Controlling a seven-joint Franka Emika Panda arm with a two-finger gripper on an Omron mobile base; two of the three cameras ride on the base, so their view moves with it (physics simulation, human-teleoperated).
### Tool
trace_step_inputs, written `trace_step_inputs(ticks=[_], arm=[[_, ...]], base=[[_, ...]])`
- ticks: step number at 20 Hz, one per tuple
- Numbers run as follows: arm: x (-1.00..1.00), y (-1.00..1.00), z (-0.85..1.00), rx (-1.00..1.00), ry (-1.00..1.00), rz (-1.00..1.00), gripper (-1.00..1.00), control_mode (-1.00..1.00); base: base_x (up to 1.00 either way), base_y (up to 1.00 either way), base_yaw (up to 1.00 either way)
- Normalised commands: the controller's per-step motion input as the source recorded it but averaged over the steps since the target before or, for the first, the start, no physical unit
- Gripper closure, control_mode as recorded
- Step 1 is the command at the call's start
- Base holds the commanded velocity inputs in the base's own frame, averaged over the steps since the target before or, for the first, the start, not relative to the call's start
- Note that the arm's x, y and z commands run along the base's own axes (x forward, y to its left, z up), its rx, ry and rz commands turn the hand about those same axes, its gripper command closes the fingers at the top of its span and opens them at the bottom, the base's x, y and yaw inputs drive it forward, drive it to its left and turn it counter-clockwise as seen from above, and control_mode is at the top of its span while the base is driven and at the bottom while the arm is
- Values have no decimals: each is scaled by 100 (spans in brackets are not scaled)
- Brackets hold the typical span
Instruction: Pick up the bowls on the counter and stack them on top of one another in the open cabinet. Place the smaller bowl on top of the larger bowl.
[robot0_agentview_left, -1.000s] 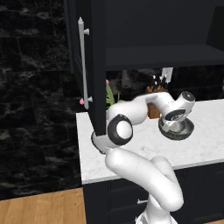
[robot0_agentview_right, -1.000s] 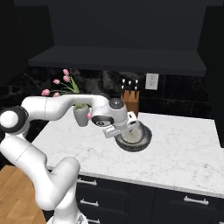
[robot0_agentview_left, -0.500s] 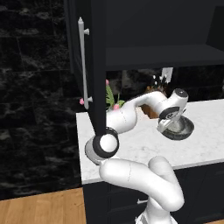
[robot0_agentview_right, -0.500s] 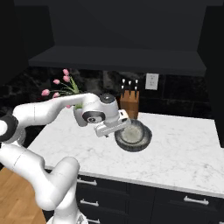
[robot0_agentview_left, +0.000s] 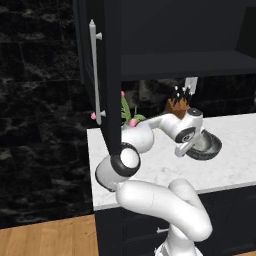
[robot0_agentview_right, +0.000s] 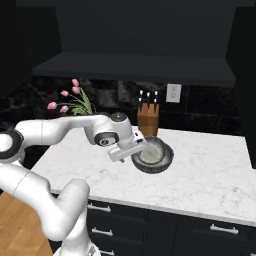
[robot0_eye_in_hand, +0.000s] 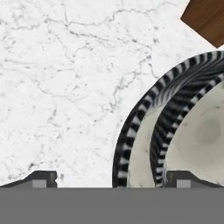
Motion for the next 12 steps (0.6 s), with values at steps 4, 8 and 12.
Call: trace_step_inputs(ticks=[4,8,12], arm=[[15,-26,-27,-9,0,0,-100,-100],[43,-10,-43,-5,0,0,-100,-100],[7,-2,-30,0,0,0,100,-100]], base=[[0,0,0],[0,0,0],[0,0,0]])
